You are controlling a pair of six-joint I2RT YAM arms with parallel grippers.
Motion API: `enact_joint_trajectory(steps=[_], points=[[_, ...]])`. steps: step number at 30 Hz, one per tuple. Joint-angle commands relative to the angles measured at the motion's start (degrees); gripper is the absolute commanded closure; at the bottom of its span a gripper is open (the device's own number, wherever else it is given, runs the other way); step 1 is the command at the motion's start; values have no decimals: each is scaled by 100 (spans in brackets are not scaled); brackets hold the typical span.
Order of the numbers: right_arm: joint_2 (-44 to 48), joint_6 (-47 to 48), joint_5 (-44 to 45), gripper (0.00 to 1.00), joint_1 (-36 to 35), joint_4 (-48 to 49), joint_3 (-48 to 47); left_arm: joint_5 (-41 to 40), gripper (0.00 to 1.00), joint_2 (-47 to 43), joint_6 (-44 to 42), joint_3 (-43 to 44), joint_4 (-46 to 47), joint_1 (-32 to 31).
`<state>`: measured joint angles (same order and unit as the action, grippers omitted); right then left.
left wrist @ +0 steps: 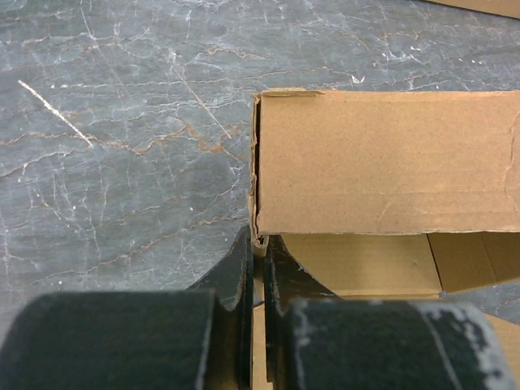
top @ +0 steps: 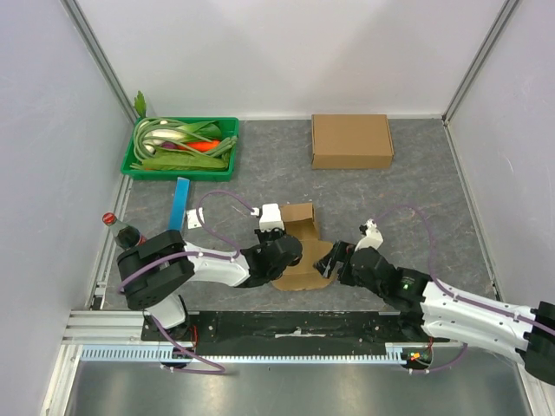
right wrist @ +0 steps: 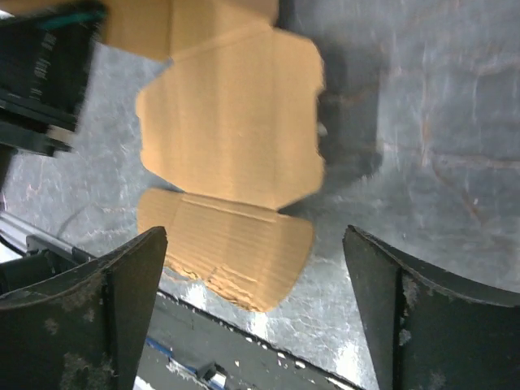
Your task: Fold the paper box
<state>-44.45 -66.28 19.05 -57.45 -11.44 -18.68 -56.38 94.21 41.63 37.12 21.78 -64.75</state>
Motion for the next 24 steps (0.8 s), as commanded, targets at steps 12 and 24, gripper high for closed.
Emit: enact_joint_trajectory(steps=[12, 24], points=[[-1612, -1362, -1650, 73, 129, 1306, -258, 942, 48, -885, 964, 455, -2205, 41], [-1496, -1062, -4414, 100, 2403, -772, -1366, 5888, 8, -5202, -2122, 189, -3365, 340]])
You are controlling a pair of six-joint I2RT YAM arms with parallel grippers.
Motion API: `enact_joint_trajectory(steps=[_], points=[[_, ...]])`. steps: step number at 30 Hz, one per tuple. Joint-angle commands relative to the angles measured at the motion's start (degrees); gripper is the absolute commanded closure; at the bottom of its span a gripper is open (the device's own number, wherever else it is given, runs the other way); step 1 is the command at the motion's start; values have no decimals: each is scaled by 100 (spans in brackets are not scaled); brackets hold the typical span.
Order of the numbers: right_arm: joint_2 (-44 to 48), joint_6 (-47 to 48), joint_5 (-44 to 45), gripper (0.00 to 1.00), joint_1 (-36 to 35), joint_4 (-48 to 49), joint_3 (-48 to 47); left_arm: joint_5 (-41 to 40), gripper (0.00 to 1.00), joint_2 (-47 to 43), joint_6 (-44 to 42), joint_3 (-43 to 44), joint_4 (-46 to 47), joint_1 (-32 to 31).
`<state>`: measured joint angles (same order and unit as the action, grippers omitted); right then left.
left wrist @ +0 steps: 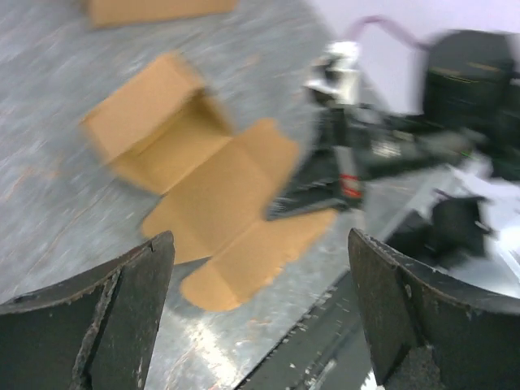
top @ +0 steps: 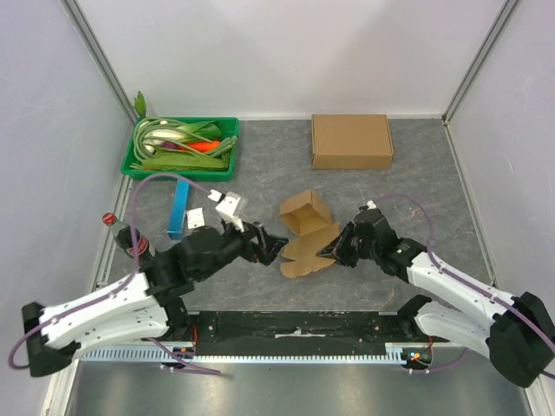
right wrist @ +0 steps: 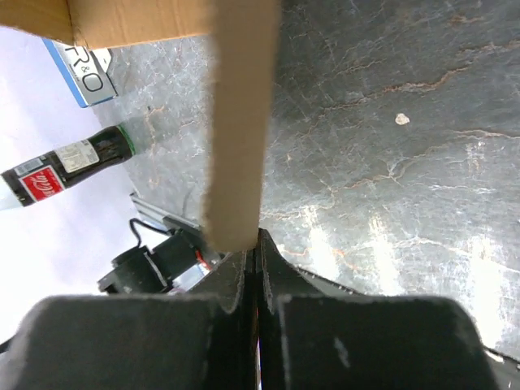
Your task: Fold the paper box
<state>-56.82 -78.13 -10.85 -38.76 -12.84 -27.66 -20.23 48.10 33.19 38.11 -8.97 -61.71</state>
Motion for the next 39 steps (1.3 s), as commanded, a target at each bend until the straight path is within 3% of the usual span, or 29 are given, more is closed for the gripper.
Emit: enact_joint_trajectory(steps=[1, 7, 14, 16, 17, 19, 20, 22, 23, 24, 26, 27, 29, 30, 32, 34, 35, 39], points=[[-338, 88, -1594, 100, 632, -632, -547, 3165, 8, -513, -1750, 152, -254, 19], [-883, -44, -2516, 96, 1020, -887, -1171, 3499, 4, 714, -3753, 425, -16, -192], [-963, -790, -2966, 95, 1081, -931, -1417, 3500, 2, 2387, -4909, 1637, -860, -244], [-1041, -792, -2993, 95, 1081, -1071, -1618, 2793, 7, 2572, -4892, 1752, -869, -288], [-1059, -774, -2958, 95, 1081, -1097, -1681, 2622, 17, 2782, -4892, 1909, -922, -289], [-1068, -661, -2862, 95, 1099, -1247, -1804, 2158, 33, 2915, -4674, 2086, -1124, -297], [-1077, -590, -2739, 94, 1116, -1352, -1839, 2120, 49, 2907, -4603, 2148, -1150, -297], [-1164, -318, -2685, 85, 1134, -1493, -1962, 2093, 58, 2820, -4357, 2078, -1054, -297], [-1200, -213, -2633, 79, 1134, -1537, -2032, 2102, 68, 2802, -4269, 2026, -1037, -297], [-1218, 15, -2554, 61, 1143, -1572, -2102, 2128, 75, 2750, -4103, 1990, -1036, -306], [-1279, 332, -2483, 44, 1178, -1616, -2366, 2041, 90, 2740, -3961, 1911, -957, -306], [-1279, 542, -2318, 33, 1309, -1660, -2489, 2040, 92, 2740, -3856, 1920, -975, -306], [-1209, 1718, -1914, 21, 1555, -1974, -2989, 1786, 96, 2758, -3663, 2103, -1115, -298], [-1157, 2070, -1720, 8, 1895, -2307, -3121, 1777, 98, 2784, -3409, 2200, -1185, -280], [-911, 2809, -1430, 2, 2571, -2398, -3368, 1584, 98, 3003, -2787, 2683, -1587, -280], [-840, 3710, -1446, 2, 3066, -2363, -3491, 1575, 98, 3222, -2328, 3095, -1791, -192], [-883, 4030, -1446, 2, 3529, -2572, -3561, 1514, 98, 3311, -1604, 3245, -2036, -131], [-849, 5376, -613, 2, 3701, -2820, -3598, 1504, 98, 3478, 167, 3765, -2495, 596]])
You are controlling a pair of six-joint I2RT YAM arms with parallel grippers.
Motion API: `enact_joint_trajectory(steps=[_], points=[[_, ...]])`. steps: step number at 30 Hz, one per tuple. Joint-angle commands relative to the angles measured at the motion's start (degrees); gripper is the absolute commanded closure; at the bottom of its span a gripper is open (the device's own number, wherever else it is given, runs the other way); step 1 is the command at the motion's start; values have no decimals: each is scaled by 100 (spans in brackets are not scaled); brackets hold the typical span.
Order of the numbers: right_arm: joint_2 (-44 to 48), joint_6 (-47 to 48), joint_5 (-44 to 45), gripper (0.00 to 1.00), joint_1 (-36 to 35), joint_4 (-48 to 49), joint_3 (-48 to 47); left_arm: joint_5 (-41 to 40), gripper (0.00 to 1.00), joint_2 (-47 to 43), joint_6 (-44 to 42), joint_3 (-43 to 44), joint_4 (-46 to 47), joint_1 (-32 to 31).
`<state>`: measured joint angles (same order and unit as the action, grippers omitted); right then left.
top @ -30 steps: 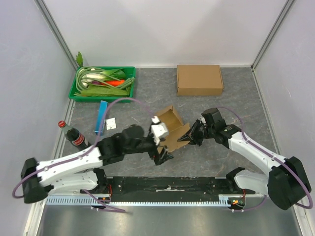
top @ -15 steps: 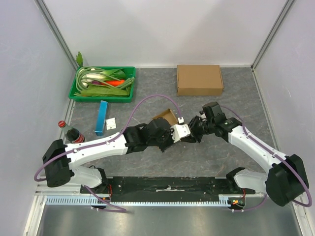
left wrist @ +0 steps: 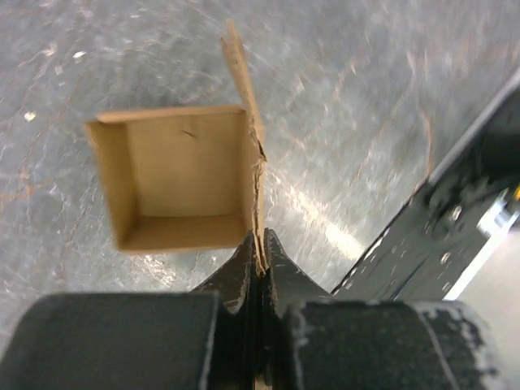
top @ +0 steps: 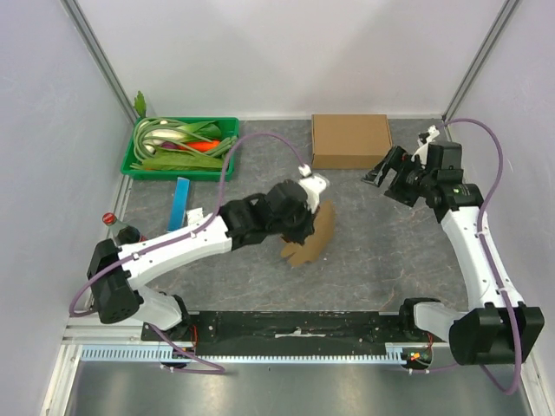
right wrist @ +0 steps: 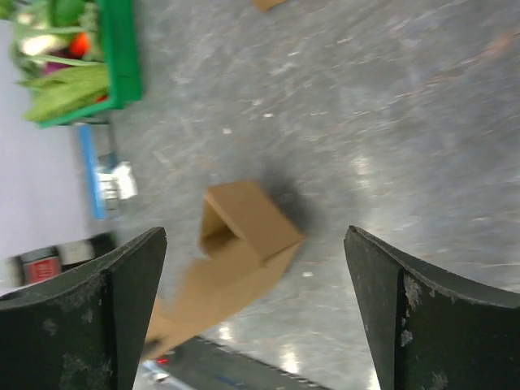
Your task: Fold the paper box
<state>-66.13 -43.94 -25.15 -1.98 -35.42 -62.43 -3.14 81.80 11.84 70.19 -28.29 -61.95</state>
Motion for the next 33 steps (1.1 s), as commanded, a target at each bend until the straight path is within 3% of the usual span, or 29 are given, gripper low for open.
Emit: enact_joint_trajectory(steps=[1, 4, 8, 11, 13, 14, 15, 17, 20, 21, 22, 26, 30, 31, 32, 33], points=[[91, 2064, 1018, 2, -91, -528, 37, -92, 98, 108, 2636, 626, -520, 780], [-101, 2127, 863, 2, -942, -212, 363, -143, 98, 204, 3595, 846, -230, 1194], [152, 2039, 2140, 2, -2672, 778, 775, -1020, 98, 896, 4368, 1654, -588, 1230], [740, 2284, 2461, 2, -3428, 1867, 1478, -1513, 98, 1686, 5017, 2637, -1684, 1247], [1127, 2635, 3275, 2, -4044, 2989, 2136, -1655, 98, 2198, 5389, 3551, -2897, 1265], [1320, 2819, 3793, 2, -4752, 3345, 2374, -1690, 98, 2417, 5808, 3867, -3327, 1282], [1400, 3082, 4938, 2, -5116, 3731, 2785, -1664, 98, 2820, 5978, 4410, -3688, 1282], [1419, 3357, 5545, 2, -5671, 4822, 3113, -1629, 98, 2990, 6373, 4652, -4280, 1300], [903, 3296, 5749, 4, -5761, 5826, 3317, -1690, 98, 2781, 6743, 4363, -4045, 1300], [735, 3235, 6062, 5, -5839, 5897, 3204, -1638, 98, 2676, 6788, 4215, -3948, 1317], [559, 3078, 7005, 6, -5971, 5732, 3098, -1603, 98, 2648, 6858, 4196, -3903, 1326], [145, 3215, 7779, 12, -5963, 6317, 3236, -1638, 98, 2604, 7025, 4204, -4069, 1361], [-172, 3839, 7683, 22, -5955, 7302, 3624, -1620, 98, 2534, 7122, 4169, -4175, 1396], [-259, 3910, 7639, 44, -5902, 7599, 3650, -1611, 98, 2525, 7105, 4160, -4167, 1405], [-399, 3998, 7430, 60, -5876, 7646, 3616, -1620, 91, 2473, 7044, 4169, -4088, 1397], [-479, 3999, 7367, 75, -5841, 7655, 3598, -1663, 66, 2438, 6982, 4152, -4079, 1397]])
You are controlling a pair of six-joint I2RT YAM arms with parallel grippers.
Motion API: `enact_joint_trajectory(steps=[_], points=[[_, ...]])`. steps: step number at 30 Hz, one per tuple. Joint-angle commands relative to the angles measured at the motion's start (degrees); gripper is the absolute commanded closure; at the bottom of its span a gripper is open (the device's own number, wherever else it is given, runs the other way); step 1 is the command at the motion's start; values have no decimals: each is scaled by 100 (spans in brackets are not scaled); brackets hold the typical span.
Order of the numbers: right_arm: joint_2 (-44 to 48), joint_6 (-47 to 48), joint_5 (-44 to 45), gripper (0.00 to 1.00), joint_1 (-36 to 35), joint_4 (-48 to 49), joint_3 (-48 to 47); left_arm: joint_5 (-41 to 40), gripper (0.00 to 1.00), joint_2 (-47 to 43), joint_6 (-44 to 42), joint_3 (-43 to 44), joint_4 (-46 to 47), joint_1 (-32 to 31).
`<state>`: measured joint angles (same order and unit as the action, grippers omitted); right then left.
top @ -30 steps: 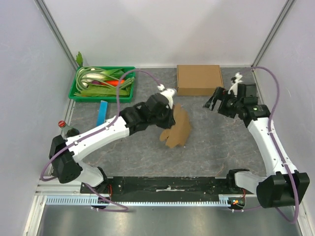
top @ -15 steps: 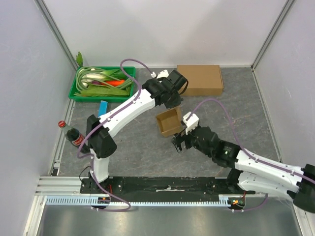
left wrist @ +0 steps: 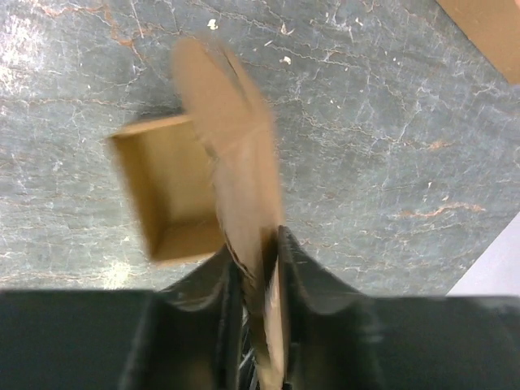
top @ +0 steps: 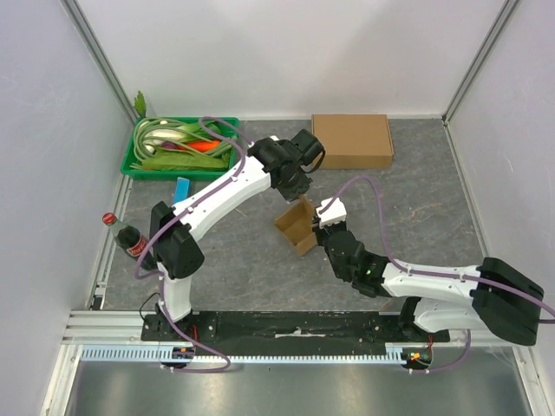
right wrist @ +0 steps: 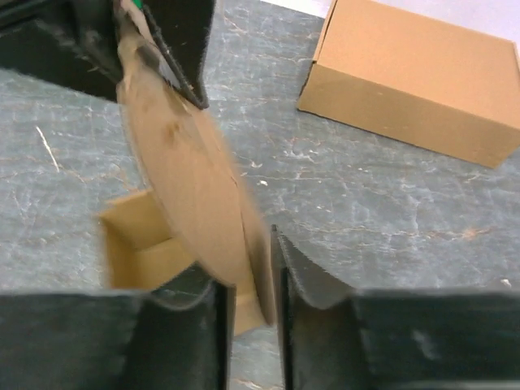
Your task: Fold the paper box
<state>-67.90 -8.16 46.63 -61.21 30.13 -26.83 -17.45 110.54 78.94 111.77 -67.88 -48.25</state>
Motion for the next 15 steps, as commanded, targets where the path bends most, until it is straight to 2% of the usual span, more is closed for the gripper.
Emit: enact_joint_trajectory(steps=[1, 2, 3, 4, 5, 6, 7, 8, 9, 10, 11, 12, 13, 14, 15], points=[[-373, 421, 58, 91, 170, 1187, 37, -293, 53, -489, 245, -32, -103, 35], [-460, 403, -117, 94, 188, 1188, 37, -337, 39, -672, 149, -223, 1, 26], [-487, 360, -111, 99, 197, 1214, 72, -320, 14, -796, -52, -356, 403, 35], [-487, 325, -119, 100, 223, 1310, 125, -329, 6, -919, -428, -453, 476, 26], [-427, 298, -163, 100, 258, 1363, 238, -477, 5, -1364, -684, -802, 599, 26], [-391, 193, -285, 100, 328, 1355, 257, -609, 4, -1656, -1069, -1101, 1114, 17], [-356, 166, -382, 100, 477, 1146, 240, -784, 3, -2085, -1856, -1461, 1388, 26], [-269, 149, -453, 100, 548, 1040, 231, -1151, 3, -2533, -2247, -2457, 1774, 61], [-216, 140, -636, 100, 627, 995, 248, -1181, 2, -3556, -2756, -3023, 2239, 113], [-145, 70, -777, 100, 819, 734, 231, -1112, 2, -4027, -3857, -3542, 3035, 184], [21, -9, -979, 100, 943, 609, 205, -894, 2, -4414, -4251, -4392, 3209, 419], [118, -62, -1207, 100, 1083, 452, 196, -735, 8, -4906, -4490, -4661, 3219, 596], [197, -219, -1688, 100, 1363, 250, 204, -542, 10, -4928, -4727, -4794, 2662, 815], [363, -282, -1884, 100, 1505, 143, 213, -566, 11, -4859, -4625, -4813, 2283, 1252], [452, -308, -2025, 100, 1637, 29, 222, -558, 9, -4823, -4598, -4909, 2070, 1396]])
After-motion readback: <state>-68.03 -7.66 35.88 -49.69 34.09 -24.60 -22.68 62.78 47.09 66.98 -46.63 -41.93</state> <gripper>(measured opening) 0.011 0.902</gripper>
